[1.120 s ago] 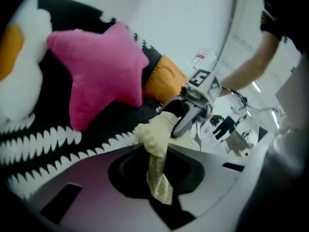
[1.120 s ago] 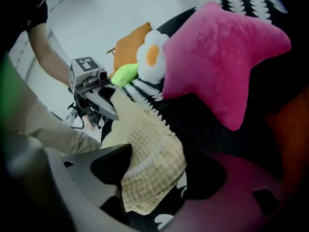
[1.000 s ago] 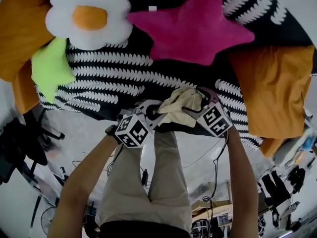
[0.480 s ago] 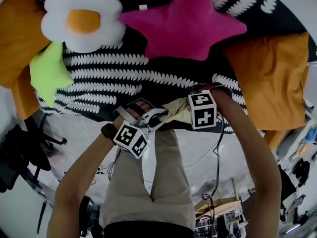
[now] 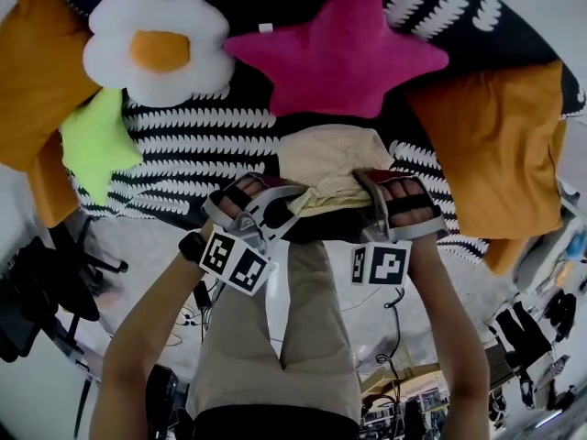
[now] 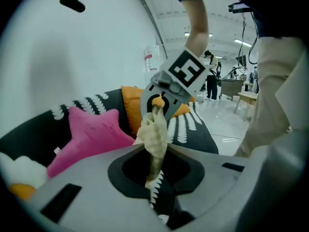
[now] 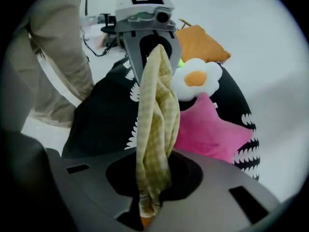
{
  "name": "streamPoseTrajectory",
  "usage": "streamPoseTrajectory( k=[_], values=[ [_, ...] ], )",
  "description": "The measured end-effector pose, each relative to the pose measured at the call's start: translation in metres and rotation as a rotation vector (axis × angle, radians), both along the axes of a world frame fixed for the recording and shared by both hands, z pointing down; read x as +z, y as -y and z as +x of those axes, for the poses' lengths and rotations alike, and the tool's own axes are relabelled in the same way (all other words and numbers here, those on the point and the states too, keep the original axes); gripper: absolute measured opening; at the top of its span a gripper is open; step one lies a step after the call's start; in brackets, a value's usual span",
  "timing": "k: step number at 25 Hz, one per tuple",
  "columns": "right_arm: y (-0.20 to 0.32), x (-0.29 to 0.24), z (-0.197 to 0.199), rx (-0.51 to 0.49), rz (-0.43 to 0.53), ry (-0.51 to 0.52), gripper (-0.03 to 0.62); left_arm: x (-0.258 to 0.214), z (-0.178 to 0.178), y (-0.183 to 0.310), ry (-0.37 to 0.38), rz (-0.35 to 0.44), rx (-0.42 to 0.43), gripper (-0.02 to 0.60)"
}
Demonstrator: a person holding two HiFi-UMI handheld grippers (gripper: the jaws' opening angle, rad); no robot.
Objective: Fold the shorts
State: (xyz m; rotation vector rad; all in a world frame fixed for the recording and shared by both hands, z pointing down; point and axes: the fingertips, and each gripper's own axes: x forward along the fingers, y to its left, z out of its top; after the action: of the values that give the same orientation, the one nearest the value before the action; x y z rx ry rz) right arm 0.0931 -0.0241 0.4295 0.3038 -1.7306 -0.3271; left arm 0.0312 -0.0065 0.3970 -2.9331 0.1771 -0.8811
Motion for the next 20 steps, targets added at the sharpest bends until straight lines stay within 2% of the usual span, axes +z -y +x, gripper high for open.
streamPoseTrajectory(
  k=[2,4,6,9,11,12,13,15,16,20],
  values=[
    [-0.028,0.033,-0.016,-0.032,-0.002,-0.026,0.072,0.036,-0.016,-0.02,0.063,-0.078,0.024,0.057],
    [-0.065,0.069,-0.029,-0.052,-0.105,-0.01,0.074,0.069,-0.025,-0.049,0.136,-0.164,0.087,0.057],
    [-0.098,0.092,-0.034,-0.065,-0.241,0.003,0.074,0.089,-0.03,-0.076,0.177,-0.242,0.141,0.057],
    [-0.127,0.101,-0.038,-0.009,-0.486,0.059,0.079,0.099,-0.036,-0.096,0.164,-0.397,0.126,0.057],
    [-0.125,0.097,-0.037,0.035,-0.637,0.086,0.089,0.101,-0.037,-0.092,0.137,-0.524,0.079,0.057],
    [-0.114,0.095,-0.034,0.055,-0.679,0.094,0.1,0.102,-0.037,-0.084,0.123,-0.581,0.048,0.057],
    [-0.098,0.092,-0.031,0.081,-0.692,0.105,0.135,0.103,-0.037,-0.071,0.109,-0.627,0.01,0.057],
    [-0.057,0.089,-0.023,0.159,-0.665,0.14,0.259,0.105,-0.036,-0.036,0.089,-0.685,-0.073,0.057],
    [-0.036,0.089,-0.019,0.214,-0.638,0.166,0.282,0.107,-0.035,-0.019,0.082,-0.703,-0.118,0.057],
    [0.026,0.094,-0.007,0.473,-0.488,0.285,0.307,0.13,-0.038,0.034,0.065,-0.791,-0.343,0.057]
  ],
)
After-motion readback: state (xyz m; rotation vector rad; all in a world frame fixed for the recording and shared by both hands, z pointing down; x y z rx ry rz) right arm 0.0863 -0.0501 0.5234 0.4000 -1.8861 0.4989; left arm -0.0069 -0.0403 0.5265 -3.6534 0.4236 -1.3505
